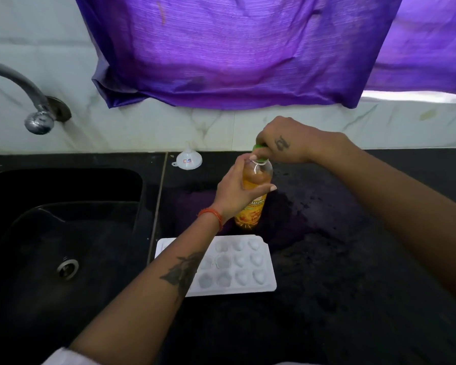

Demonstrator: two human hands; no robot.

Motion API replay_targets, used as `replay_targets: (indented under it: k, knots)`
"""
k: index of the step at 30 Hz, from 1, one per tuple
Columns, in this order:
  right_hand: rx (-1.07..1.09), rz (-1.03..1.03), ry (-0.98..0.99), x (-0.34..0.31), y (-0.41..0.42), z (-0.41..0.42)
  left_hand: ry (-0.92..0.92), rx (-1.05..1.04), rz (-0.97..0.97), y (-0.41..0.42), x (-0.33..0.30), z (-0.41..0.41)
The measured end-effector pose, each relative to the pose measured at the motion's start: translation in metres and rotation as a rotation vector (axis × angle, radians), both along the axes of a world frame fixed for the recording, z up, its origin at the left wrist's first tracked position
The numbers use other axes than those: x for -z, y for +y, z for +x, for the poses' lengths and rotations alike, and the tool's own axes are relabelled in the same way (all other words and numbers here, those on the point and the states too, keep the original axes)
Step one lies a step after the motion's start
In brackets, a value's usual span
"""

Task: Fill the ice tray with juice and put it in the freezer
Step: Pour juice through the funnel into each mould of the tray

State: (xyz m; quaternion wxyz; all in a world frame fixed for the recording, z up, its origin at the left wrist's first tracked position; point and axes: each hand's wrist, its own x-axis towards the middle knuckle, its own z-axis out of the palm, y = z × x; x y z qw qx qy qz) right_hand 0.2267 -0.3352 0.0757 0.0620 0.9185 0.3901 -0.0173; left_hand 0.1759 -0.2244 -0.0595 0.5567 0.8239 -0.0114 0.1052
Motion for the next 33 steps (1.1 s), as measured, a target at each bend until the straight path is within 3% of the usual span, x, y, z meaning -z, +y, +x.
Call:
replay_targets:
  k: [5,8,13,17,19,21,24,29,33]
  knots:
    - [-0.109,-0.005,0.051,-0.009,-0.003,0.0,0.031,0.011,-0.005,0.0,-0.003,-0.002]
    - [-0.059,0.046,0.204,-0.015,-0.008,0.002,0.039,0.016,-0.004,0.0,-0.006,-0.003]
    - [-0.099,-0.047,-0.009,-0.004,-0.001,-0.002,0.052,0.027,0.019,0.001,-0.008,-0.003]
    - [-0.184,-0.037,0.05,-0.011,-0.008,0.001,0.057,0.023,0.028,0.0,-0.008,-0.003]
    - [-0.124,0.021,0.139,-0.013,-0.011,0.004,0.054,0.027,0.035,0.0,-0.009,-0.003]
    - [-0.04,-0.019,0.102,-0.011,-0.008,0.007,0.063,0.036,0.042,0.0,-0.009,-0.002]
    - [-0.086,-0.077,0.0,-0.009,-0.001,0.003,0.078,0.043,0.034,0.0,-0.01,-0.002]
    - [-0.182,-0.081,0.061,-0.018,0.0,0.004,0.081,0.046,0.025,0.002,-0.01,-0.002]
    - [-0.081,-0.072,0.073,-0.016,-0.001,0.007,0.076,0.051,0.029,0.001,-0.01,-0.002]
